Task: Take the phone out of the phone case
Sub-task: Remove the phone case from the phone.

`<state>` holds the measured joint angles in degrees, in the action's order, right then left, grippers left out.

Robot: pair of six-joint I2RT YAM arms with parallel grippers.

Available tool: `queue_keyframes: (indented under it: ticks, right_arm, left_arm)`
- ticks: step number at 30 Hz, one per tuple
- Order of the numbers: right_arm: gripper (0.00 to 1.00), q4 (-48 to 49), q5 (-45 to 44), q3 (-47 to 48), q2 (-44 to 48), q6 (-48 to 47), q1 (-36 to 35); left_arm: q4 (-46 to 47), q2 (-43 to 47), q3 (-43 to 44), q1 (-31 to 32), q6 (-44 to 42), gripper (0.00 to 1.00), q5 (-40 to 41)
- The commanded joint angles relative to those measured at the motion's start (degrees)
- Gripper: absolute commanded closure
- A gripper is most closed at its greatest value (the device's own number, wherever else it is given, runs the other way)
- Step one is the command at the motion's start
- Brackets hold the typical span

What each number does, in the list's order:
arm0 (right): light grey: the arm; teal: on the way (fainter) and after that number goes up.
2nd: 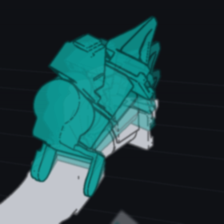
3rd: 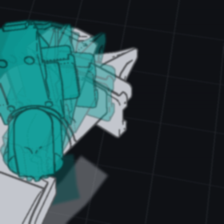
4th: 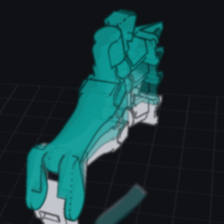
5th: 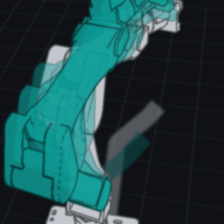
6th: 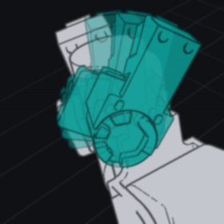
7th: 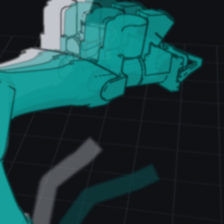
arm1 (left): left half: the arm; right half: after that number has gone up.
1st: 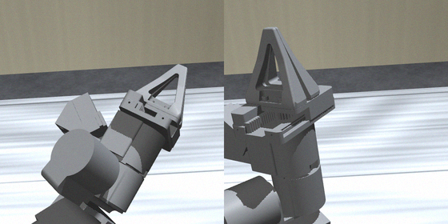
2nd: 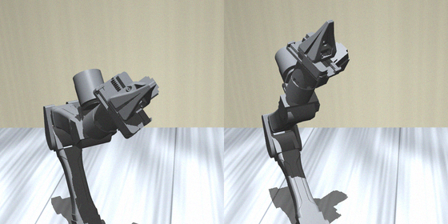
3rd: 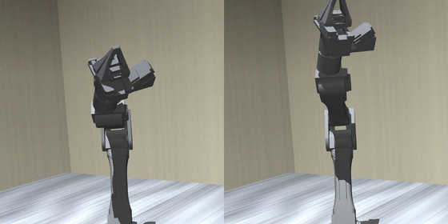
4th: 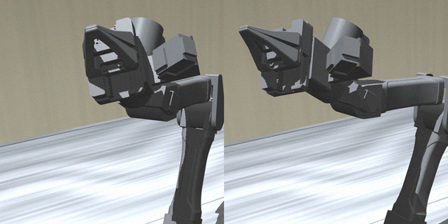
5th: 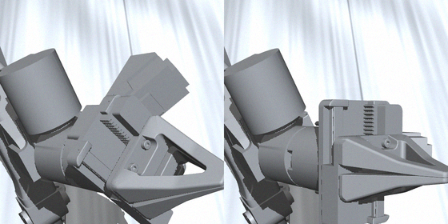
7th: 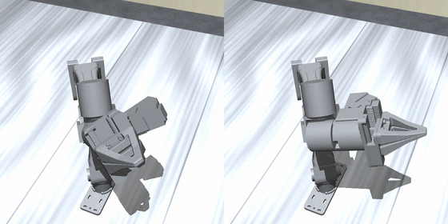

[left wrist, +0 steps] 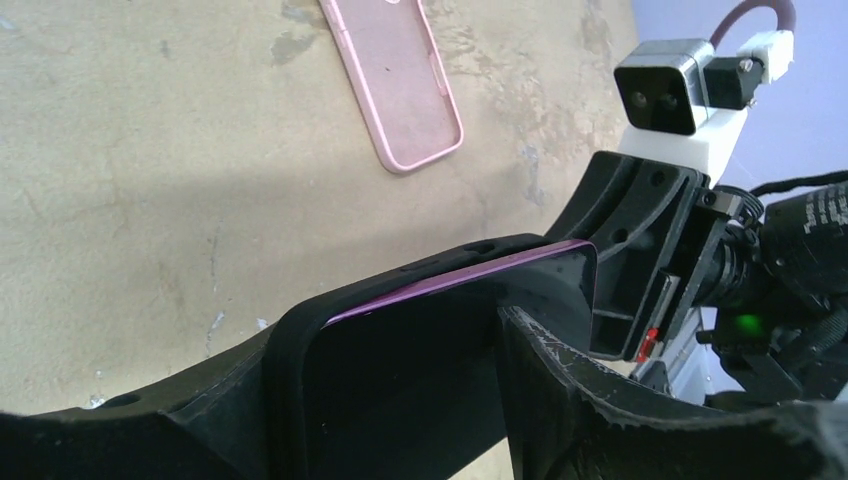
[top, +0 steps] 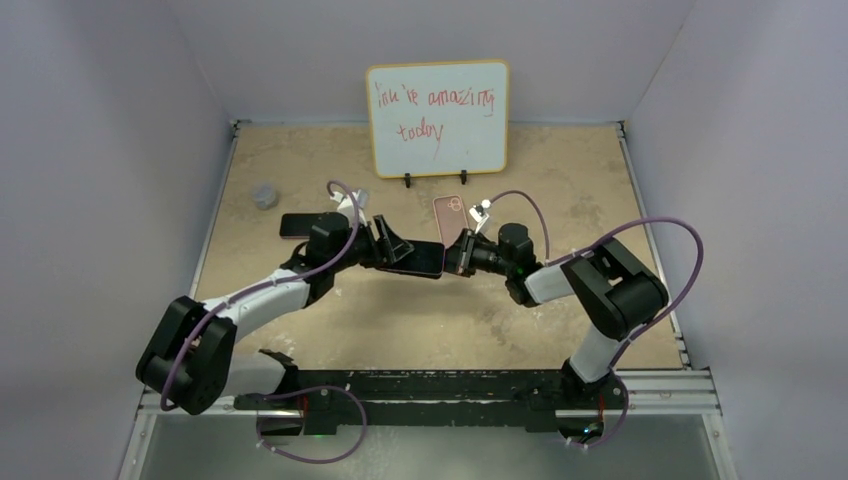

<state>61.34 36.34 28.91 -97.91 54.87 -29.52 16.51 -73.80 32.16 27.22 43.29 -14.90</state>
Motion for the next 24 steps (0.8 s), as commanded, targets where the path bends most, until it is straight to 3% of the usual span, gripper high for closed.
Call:
queue_keyframes:
  ticks: [1,6,15,18,24]
  right_arm:
    - [1.0,1.8,-0.7,-2.0,0.3,-0.8,0.8]
    - [1.0,1.5,-1.7,-2.4,-0.6,-1.6,1.2]
    - [1.0,4.3,-2.0,-3.0,-4.8,-1.0,1.9]
    - [1.0,5.0,-2.0,-3.2,-5.4,0.2,2.0]
    - [1.0,0.7,-2.0,-1.8,-4.1,2.1,2.0]
  left_arm:
    - [-3.6,0.0,-0.7,-2.2,-5.8,0.36,20.9]
    - [-2.1,1.2,-3.9,-3.2,-4.4,0.33,22.7]
    - [9.7,-1.2,-10.4,-5.2,-2.4,0.33,14.1]
    - [11.1,0.5,-10.8,-1.9,-6.0,0.33,14.5]
    - [7.6,4.9,-9.1,8.5,-15.6,0.32,23.7]
